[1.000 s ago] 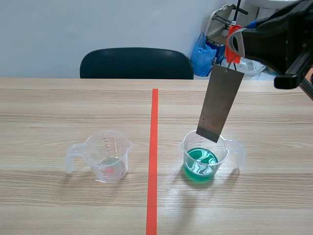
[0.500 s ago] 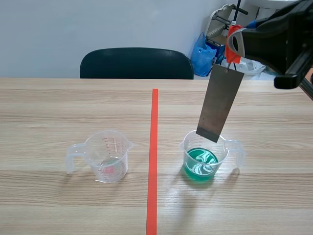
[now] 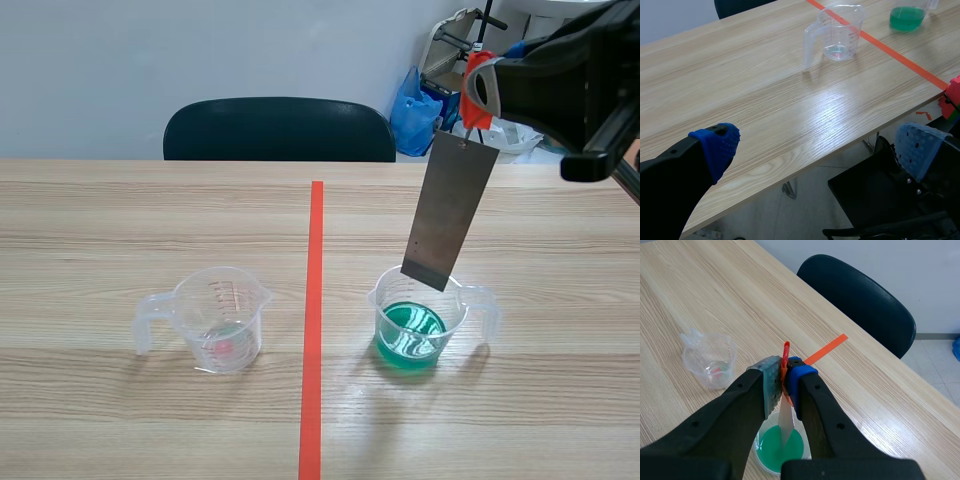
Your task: Do the redox reaction experiment
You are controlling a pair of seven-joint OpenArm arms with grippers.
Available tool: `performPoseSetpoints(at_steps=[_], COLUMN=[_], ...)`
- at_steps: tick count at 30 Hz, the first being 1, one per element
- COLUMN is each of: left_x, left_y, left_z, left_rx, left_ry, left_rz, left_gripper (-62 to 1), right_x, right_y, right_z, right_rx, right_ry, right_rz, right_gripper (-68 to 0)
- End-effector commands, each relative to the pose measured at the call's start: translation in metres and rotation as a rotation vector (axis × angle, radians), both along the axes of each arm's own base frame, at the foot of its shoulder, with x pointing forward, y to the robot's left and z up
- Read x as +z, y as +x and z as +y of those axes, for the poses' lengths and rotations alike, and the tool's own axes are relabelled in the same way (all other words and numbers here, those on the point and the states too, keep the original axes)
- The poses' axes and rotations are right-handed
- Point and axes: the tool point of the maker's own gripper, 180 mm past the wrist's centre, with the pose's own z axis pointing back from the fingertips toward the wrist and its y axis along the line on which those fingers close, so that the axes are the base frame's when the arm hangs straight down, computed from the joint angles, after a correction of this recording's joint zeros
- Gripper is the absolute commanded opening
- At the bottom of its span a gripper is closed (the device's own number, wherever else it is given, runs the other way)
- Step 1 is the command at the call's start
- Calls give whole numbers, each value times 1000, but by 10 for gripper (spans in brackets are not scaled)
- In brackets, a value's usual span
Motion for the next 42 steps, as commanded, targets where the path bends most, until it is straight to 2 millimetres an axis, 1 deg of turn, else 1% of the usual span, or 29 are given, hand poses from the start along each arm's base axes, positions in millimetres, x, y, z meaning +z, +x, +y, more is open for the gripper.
performPoseSetpoints(at_steps=[1, 21, 32, 42], left_x=[5, 5, 5, 5], left_y=[2, 2, 2, 2], left_z=[-2, -2, -2, -2], left_rx=[2, 2, 0, 0], left_ry=[-14, -14, -14, -13], left_rz=[-26, -27, -26, -26], left_gripper=[14, 14, 14, 14], right_x=[12, 15, 29, 42], right_y=[0, 1, 2, 0], right_z=[1, 2, 26, 57], right_rx=[6, 10, 86, 172], right_ry=[14, 18, 35, 70], right_rz=[-36, -49, -91, -120], right_gripper=[-669, -669, -669, -669])
